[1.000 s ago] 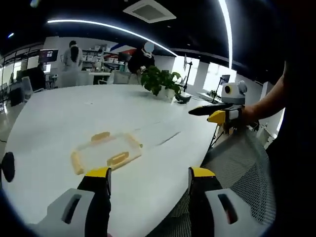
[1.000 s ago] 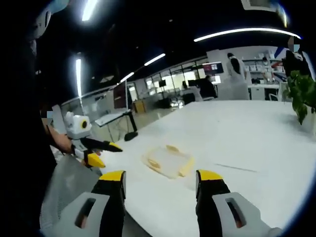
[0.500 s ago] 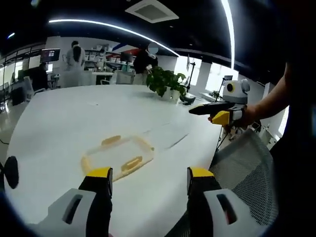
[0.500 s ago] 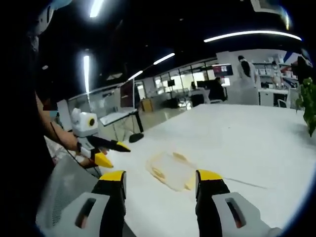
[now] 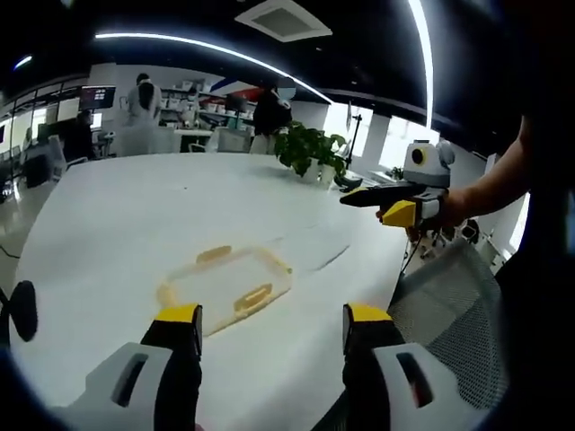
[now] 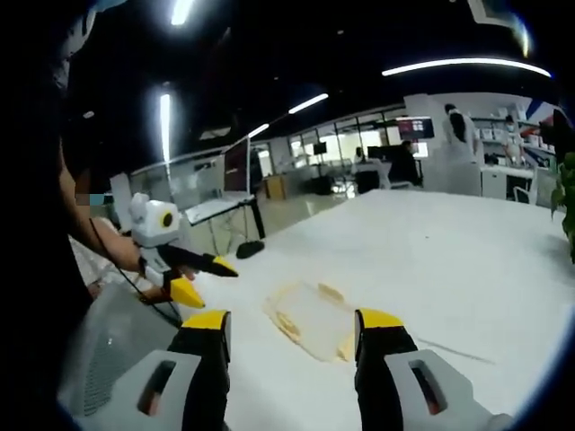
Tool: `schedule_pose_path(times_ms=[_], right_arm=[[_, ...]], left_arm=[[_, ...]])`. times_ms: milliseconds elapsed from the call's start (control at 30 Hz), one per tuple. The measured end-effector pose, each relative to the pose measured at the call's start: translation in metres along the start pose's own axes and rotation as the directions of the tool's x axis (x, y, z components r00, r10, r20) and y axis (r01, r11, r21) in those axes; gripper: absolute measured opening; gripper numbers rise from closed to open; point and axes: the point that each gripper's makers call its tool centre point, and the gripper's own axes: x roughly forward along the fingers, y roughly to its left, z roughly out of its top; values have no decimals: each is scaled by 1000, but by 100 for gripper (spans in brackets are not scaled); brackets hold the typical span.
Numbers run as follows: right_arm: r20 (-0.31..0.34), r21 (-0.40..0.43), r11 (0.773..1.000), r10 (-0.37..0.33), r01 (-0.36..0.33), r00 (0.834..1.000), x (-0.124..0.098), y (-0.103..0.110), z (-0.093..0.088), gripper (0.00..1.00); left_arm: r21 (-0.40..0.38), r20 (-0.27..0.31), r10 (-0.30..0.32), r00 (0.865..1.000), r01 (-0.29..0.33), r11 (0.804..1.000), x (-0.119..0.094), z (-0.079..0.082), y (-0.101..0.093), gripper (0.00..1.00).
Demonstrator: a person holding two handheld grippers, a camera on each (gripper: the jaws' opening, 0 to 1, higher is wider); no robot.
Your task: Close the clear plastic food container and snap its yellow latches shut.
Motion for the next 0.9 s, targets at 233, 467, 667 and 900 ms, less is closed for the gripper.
schedule_pose_path(times_ms=[233,467,667,900], right_arm=[[-24,-15,1000,12,-12,1000,8,-4,-3,55],[-34,-16,1000,17,-18,999,16,-11,0,55],[-70,-45,999,24,-27,997,23,-16,-5,55],[-121,-72,996,46,-55,992,30,-20,-14,56]], left_arm=[[13,-35,-11,999,12,1000,3,-1,13,66],[6,-59,-16,998,16,1000,5,-2,25,66],[34,-81,-33,996,36,999,7,-3,34,63],[52,-127,-48,991,55,997,10,-6,47,63]])
